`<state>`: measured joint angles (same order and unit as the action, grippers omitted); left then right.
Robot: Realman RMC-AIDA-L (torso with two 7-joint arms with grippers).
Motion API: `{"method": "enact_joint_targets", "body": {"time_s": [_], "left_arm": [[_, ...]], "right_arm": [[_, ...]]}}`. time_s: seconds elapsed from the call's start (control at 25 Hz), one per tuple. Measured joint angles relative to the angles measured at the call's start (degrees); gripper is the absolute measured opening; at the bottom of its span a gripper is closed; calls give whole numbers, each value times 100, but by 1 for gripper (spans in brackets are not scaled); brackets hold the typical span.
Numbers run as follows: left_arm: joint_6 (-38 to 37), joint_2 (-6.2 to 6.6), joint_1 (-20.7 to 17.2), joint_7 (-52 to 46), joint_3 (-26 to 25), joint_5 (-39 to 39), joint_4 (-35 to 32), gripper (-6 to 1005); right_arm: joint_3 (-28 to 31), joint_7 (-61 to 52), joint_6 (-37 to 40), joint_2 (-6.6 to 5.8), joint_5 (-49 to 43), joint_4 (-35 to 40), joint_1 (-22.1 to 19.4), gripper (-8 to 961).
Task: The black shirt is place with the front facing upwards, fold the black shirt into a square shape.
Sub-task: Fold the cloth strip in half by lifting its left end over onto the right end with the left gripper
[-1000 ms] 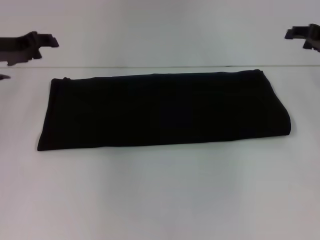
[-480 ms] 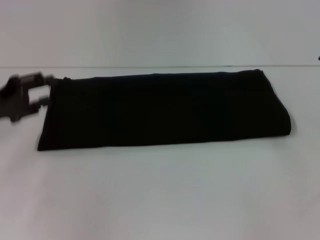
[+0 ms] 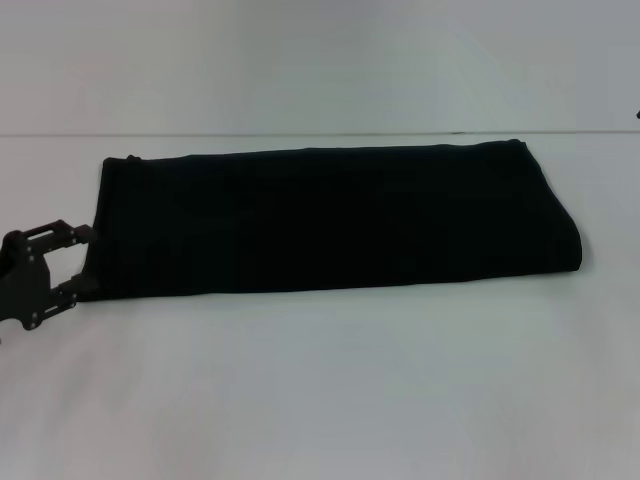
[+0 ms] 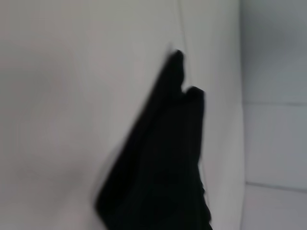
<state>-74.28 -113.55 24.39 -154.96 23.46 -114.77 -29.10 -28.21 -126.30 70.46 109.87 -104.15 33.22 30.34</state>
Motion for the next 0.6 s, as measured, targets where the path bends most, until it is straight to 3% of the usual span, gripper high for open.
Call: {"method": "enact_joint_targets", "body": {"time_s": [0.2, 0.6], "left_arm": [[288, -67, -14, -203, 3, -30, 28, 631], [687, -58, -27, -436, 53, -103, 170, 630]], "right_arm": [[5, 6, 5, -1, 3, 0, -12, 743], [78, 9, 39, -2, 8, 0, -62, 744]]}}
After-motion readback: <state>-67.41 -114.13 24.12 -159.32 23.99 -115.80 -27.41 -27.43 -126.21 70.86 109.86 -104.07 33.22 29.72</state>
